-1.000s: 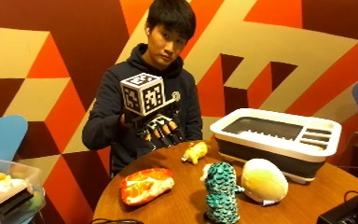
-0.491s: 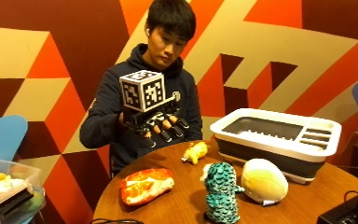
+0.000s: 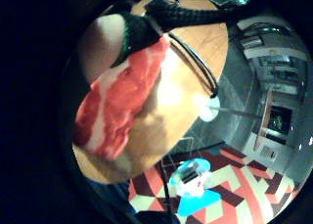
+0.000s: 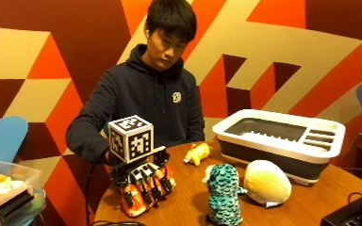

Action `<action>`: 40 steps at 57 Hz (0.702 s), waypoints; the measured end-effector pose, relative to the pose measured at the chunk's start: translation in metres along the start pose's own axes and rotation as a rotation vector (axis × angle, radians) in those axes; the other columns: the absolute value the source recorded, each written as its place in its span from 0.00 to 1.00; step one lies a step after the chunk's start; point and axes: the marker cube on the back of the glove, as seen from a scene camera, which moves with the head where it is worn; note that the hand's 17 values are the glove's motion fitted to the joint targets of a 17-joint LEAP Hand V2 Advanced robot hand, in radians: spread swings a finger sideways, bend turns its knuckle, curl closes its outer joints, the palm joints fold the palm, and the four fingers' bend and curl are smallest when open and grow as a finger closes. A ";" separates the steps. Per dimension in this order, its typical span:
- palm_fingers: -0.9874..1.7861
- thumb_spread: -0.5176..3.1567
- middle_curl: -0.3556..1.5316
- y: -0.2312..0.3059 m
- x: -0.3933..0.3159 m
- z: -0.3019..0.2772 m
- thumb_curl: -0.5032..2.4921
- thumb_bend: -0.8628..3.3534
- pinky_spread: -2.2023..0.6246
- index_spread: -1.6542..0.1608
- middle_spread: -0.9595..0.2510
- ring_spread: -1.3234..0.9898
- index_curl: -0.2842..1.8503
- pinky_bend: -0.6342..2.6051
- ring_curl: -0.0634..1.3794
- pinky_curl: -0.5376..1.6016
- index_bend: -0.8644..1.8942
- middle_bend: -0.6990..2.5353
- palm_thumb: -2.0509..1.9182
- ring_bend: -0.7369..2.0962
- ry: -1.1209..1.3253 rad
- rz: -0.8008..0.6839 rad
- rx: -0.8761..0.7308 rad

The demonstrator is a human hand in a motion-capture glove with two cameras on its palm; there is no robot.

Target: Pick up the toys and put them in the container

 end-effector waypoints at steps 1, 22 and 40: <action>0.33 0.46 0.33 -0.001 0.000 0.002 0.26 0.20 0.80 0.78 0.80 0.57 0.20 0.46 0.18 0.41 0.33 0.29 0.53 0.36 0.003 -0.005 0.030; 0.82 0.47 0.51 -0.026 -0.053 -0.053 0.32 0.26 0.68 0.77 0.64 0.43 0.27 0.45 0.39 0.42 0.46 0.52 0.66 0.68 -0.204 -0.202 0.140; 0.77 0.40 0.63 -0.028 -0.188 -0.200 0.39 0.25 0.63 0.77 0.60 0.41 0.40 0.55 0.51 0.53 0.64 0.62 0.69 0.79 -0.499 -0.430 0.300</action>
